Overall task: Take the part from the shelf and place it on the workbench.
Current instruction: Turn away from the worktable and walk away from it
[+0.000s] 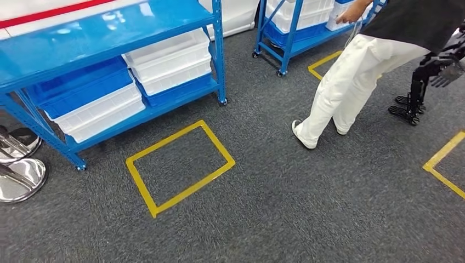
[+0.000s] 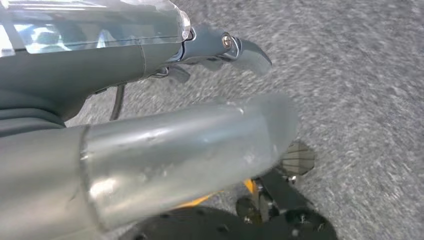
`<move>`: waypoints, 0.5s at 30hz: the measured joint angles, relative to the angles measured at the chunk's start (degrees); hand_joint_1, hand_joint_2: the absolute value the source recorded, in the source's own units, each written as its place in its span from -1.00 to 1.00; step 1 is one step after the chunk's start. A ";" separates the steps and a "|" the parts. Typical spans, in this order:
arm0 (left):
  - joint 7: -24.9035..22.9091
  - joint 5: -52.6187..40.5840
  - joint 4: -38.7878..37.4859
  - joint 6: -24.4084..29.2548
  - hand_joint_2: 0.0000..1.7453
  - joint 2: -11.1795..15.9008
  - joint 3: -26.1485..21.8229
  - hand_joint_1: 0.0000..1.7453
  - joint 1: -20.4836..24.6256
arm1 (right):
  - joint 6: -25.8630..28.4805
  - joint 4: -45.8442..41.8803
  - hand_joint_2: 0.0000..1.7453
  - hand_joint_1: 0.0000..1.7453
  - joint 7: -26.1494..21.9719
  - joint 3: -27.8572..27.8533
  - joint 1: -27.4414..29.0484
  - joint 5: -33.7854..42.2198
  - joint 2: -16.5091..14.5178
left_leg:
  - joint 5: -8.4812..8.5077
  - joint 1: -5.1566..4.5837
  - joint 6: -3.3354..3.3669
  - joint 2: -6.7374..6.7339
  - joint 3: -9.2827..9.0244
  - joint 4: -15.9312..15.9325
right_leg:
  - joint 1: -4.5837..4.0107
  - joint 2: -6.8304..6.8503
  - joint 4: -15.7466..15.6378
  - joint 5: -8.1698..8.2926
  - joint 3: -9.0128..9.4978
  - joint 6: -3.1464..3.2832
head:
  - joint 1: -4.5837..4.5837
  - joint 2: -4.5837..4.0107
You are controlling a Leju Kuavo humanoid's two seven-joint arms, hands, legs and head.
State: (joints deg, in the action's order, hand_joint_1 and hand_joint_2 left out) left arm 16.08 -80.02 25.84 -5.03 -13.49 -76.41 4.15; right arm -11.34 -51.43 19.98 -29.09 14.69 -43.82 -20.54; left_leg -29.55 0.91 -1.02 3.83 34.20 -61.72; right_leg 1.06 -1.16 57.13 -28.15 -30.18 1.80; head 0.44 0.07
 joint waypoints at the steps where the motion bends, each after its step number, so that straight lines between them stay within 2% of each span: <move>1: -0.01 -0.03 0.03 -0.03 -1.00 -0.02 0.01 -1.00 0.09 | 0.00 0.01 -1.00 -1.00 0.01 -0.01 0.06 -0.03 -0.01 | -2.02 -0.04 -0.17 -1.69 1.68 -3.51 | -0.12 0.89 -0.09 -0.02 0.05 0.20 | 0.00 0.00; 2: -0.02 -0.07 0.06 -0.05 -1.00 -0.04 0.03 -1.00 0.15 | -0.01 0.01 -1.00 -1.00 0.03 -0.01 0.11 -0.08 -0.03 | -3.89 0.02 -0.35 -2.62 3.52 -7.39 | -0.23 1.84 -0.07 -0.08 0.04 0.34 | 0.00 0.00; 3: -0.04 -0.11 0.09 -0.08 -1.00 -0.07 0.05 -1.00 0.15 | -0.01 0.02 -1.00 -1.00 0.05 -0.02 0.13 -0.14 -0.03 | -5.00 0.08 -0.54 -3.11 4.89 -10.41 | -0.35 2.78 -0.04 -0.17 0.03 0.39 | 0.00 0.00; 4: -0.07 -0.15 0.13 -0.09 -1.00 -0.08 0.07 -1.00 0.08 | -0.01 0.02 -1.00 -1.00 0.07 -0.02 0.12 -0.22 -0.03 | -5.02 0.14 -0.67 -3.39 5.33 -11.62 | -0.42 3.66 -0.01 -0.27 0.07 0.39 | 0.00 0.00; 5: -0.11 -0.17 0.18 -0.09 -1.00 -0.09 0.08 -1.00 -0.03 | -0.01 0.02 -1.00 -1.00 0.08 -0.02 0.10 -0.33 -0.03 | -3.94 0.17 -0.74 -3.65 4.56 -10.50 | -0.45 4.43 0.04 -0.40 0.14 0.34 | 0.00 0.00; 6: -0.14 -0.17 0.25 -0.09 -1.00 -0.09 0.10 -1.00 -0.12 | -0.01 0.03 -1.00 -1.00 0.09 -0.02 0.06 -0.43 -0.03 | -2.04 0.19 -0.70 -4.15 2.63 -7.12 | -0.46 5.14 0.13 -0.57 0.29 0.20 | 0.00 0.00; 8: -0.17 -0.18 0.35 -0.10 -1.00 -0.09 0.20 -1.00 -0.11 | -0.01 0.04 -1.00 -1.00 0.08 -0.02 0.00 -0.62 -0.03 | 1.05 0.04 -0.22 -6.10 -1.71 0.93 | -0.59 6.37 0.41 -1.03 0.65 -0.29 | 0.01 0.00; 9: -0.18 -0.18 0.39 -0.12 -1.00 -0.09 0.28 -1.00 -0.04 | -0.02 0.05 -1.00 -1.00 0.07 -0.03 -0.05 -0.67 -0.03 | 1.78 -0.09 0.11 -6.75 -3.01 3.37 | -0.68 6.84 0.54 -1.23 0.80 -0.62 | 0.01 0.00; 10: -0.19 -0.18 0.41 -0.14 -1.00 -0.09 0.36 -1.00 -0.01 | -0.02 0.06 -1.00 -1.00 0.07 -0.03 -0.13 -0.72 -0.03 | 1.88 -0.23 0.44 -6.98 -3.40 4.30 | -0.77 7.26 0.61 -1.37 0.95 -0.95 | 0.01 0.00; 11: -0.20 -0.18 0.44 -0.15 -1.00 -0.09 0.41 -1.00 -0.05 | -0.02 0.06 -1.00 -1.00 0.07 -0.04 -0.25 -0.75 -0.03 | 1.94 -0.36 0.69 -6.52 -3.31 4.26 | -0.83 7.63 0.59 -1.43 1.10 -1.26 | 0.01 0.00; 12: -0.22 -0.17 0.48 -0.15 -1.00 -0.10 0.43 -1.00 -0.11 | -0.01 0.07 -1.00 -1.00 0.07 -0.04 -0.40 -0.76 -0.03 | 2.07 -0.27 1.01 -6.00 -3.34 4.37 | -0.81 7.79 0.58 -1.51 1.24 -1.57 | 0.00 0.00; 13: -0.24 -0.17 0.52 -0.16 -1.00 -0.13 0.43 -1.00 -0.19 | -0.01 0.07 -1.00 -1.00 0.07 -0.04 -0.49 -0.80 -0.03 | 2.24 -0.14 1.34 -5.53 -3.41 4.60 | -0.72 7.10 0.86 -1.85 1.29 -1.90 | 0.01 0.00; 15: -0.27 -0.17 0.63 -0.17 -1.00 -0.21 0.44 -1.00 -0.15 | -0.01 0.08 -1.00 -1.00 0.07 -0.06 -0.50 -0.85 -0.02 | 2.71 0.19 2.07 -4.54 -3.58 5.08 | -0.48 4.23 4.29 -4.38 -0.11 -2.45 | 0.01 0.00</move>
State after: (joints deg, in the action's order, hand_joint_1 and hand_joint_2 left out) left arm 15.81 -80.19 26.47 -5.20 -13.70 -75.97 4.00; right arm -11.34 -51.35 20.04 -29.15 14.19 -44.67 -20.56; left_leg -26.84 1.10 1.05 -0.72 30.62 -56.64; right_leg 0.58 3.07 61.42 -32.53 -30.28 -0.65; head 0.45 0.07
